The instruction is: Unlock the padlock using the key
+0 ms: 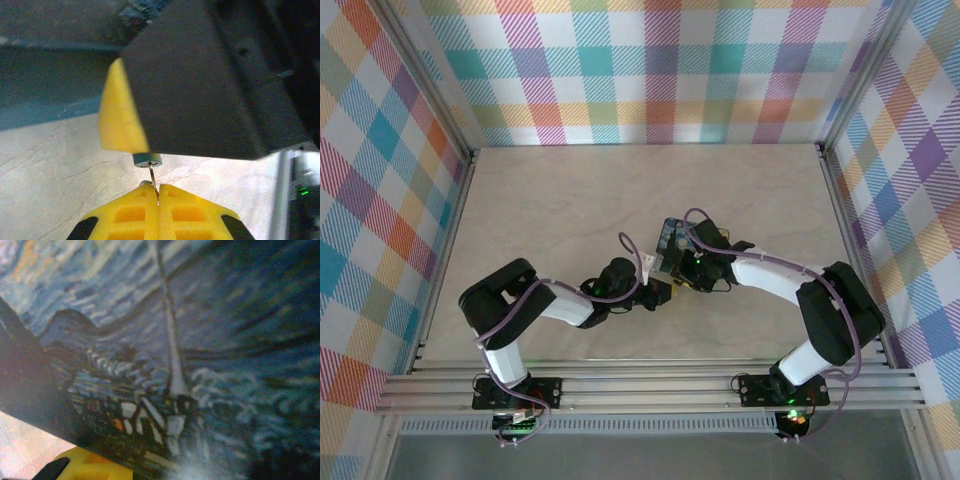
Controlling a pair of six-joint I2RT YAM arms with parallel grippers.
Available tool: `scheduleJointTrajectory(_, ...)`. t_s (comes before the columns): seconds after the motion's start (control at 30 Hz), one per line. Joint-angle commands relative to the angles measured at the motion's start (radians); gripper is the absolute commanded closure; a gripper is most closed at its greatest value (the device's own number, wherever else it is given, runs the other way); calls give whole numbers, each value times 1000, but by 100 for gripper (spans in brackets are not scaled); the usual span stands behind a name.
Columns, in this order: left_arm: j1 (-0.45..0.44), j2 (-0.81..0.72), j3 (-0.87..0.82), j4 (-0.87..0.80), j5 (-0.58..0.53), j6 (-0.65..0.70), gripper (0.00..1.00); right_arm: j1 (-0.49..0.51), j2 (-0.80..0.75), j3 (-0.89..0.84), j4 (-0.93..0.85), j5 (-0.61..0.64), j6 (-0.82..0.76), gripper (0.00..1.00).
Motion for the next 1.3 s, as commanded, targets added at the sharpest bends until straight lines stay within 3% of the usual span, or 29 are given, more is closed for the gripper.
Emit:
scheduleJointTrajectory(0.0,18,21,78,287,88,-188,100,46,-42,-23,25,-169,29,100)
scheduleJointTrajectory(0.23,21,76,72,236,41,-129,99,46,-83,-46,25,-146,47,100)
scheduleJointTrajectory(0.37,24,28,22,207,5,-107,73,43,-106,-66,14,-70,61,100)
scheduleJointTrajectory(0.53,37,-70,-72,168,-23,-91,61,33,-124,-77,20,-15,76,100)
scheduleJointTrajectory(0.73,59,-141,-147,168,-16,-134,58,30,-127,-83,23,13,81,100)
scheduleJointTrajectory(0.9,55,-123,-144,213,24,-214,64,30,-115,-85,34,10,87,100)
scheduleJointTrajectory(1.27,-49,-47,-145,267,-34,-284,64,30,-110,-82,45,15,93,100)
